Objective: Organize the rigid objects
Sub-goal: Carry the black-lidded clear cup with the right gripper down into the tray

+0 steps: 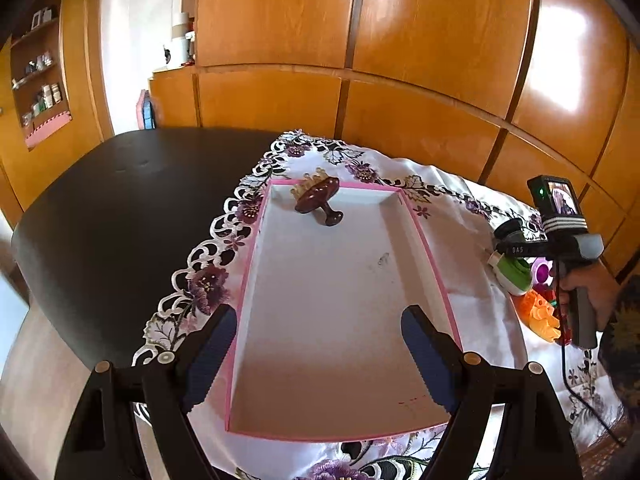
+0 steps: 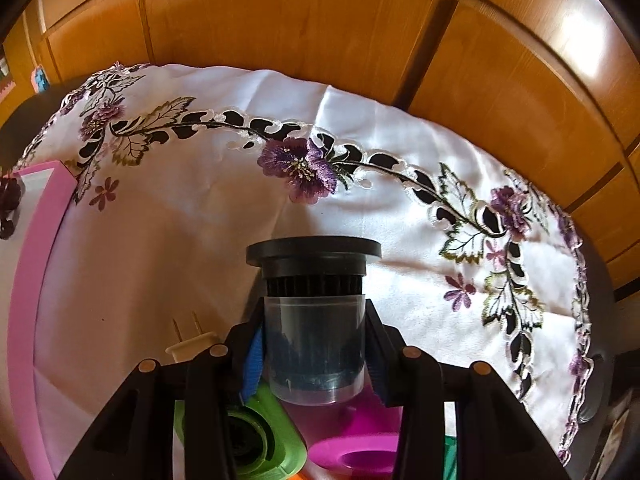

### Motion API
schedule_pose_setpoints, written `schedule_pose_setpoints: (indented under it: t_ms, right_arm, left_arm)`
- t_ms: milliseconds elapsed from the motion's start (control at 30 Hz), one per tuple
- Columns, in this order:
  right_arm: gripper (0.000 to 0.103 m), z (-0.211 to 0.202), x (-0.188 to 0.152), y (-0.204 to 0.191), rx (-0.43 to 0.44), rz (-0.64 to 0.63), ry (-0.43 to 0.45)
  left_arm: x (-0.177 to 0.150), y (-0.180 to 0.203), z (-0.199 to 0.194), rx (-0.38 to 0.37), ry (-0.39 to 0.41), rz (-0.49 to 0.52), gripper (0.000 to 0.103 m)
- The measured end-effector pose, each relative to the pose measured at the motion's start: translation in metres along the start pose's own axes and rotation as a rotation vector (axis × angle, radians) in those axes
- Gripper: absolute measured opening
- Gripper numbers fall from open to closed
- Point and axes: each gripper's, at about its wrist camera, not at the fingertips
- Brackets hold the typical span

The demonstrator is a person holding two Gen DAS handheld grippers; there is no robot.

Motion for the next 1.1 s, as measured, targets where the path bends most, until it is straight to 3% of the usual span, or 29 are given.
schedule_pose_setpoints:
  t_ms: [267,633,833,1100]
  right_arm:
    - [0.042,-0.021,-0.016,-0.014,-0.094,0.009,0.051]
    - [0.042,-0.065,-0.008,-0.001,-0.12,0.074,0.173]
    - [0.042,-0.102,-0.001,-0.016,-0.062,0.081,0.267]
    - [0.042,-0.138,-0.009,-0.075,0.116,0.01,0.307]
  left_arm:
    - [-0.004,-0.008,-0.007,0.015,-0.002,-0.009,0.085]
    - [-0.009,-0.01,-0.027,0.068,0.057,0.005,0.085]
    - [-0.011,-0.013,-0.029,0.073,0.054,0.003,0.085]
    - [-0.018,-0.018,-0.028,0.078,0.042,-0.014,0.085]
Point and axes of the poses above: each gripper's, at about its wrist camera, not at the fingertips, and z roughly the way its jaws point, y to its right, x to its top, and after that the axes turned 9 degrees about y, right-handed
